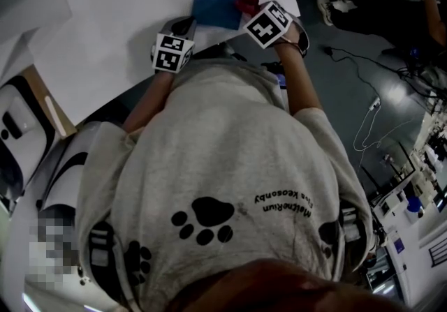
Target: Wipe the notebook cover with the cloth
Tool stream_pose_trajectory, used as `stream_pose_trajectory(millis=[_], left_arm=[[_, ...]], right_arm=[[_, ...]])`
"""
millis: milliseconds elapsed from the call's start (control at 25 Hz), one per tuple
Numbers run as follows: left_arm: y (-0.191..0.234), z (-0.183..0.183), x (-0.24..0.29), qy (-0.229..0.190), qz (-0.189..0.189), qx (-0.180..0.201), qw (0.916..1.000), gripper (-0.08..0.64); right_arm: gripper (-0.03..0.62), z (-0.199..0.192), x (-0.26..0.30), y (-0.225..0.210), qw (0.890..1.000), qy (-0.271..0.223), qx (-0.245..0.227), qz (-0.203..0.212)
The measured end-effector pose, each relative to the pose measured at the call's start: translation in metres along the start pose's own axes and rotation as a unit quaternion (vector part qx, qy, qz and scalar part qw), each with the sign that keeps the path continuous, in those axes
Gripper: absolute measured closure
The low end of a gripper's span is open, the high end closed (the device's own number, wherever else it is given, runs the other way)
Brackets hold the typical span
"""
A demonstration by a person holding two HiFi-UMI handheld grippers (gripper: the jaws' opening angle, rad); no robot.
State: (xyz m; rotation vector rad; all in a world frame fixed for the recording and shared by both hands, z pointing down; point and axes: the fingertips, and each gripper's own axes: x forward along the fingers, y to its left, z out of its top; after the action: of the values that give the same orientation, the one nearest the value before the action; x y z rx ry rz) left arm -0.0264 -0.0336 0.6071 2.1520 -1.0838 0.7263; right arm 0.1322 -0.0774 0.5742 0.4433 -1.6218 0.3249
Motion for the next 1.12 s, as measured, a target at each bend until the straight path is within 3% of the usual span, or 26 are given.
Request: stream_pose_trajectory(millis=[200,440,720,1120], left_arm=[[-0.002,-0.005,-0.004,0.005,-0.005,-0.004,1.0000,0.548],[-0.001,-0.011,-0.008,0.019,-0.003,0.003,0.9998,0.548],[-0.004,-0.008,-0.005,0.028,0.004,0.015,0.9995,0.548],[-0.002,-0.008,-0.006,0.032,0.007,0.017,0.9993,0.548]], right_arm=[[0.534,0.051,-0.015,0.025,0.998,-0.057,-0.028,0.010],[0.534,0.097,-0.016,0.060,0.992,-0.086,-0.087,0.029],[0.534,0.123,-0.003,0.088,0.986,-0.084,-0.137,0.051],[0.534,0.122,0.024,0.104,0.982,-0.046,-0.167,0.075]])
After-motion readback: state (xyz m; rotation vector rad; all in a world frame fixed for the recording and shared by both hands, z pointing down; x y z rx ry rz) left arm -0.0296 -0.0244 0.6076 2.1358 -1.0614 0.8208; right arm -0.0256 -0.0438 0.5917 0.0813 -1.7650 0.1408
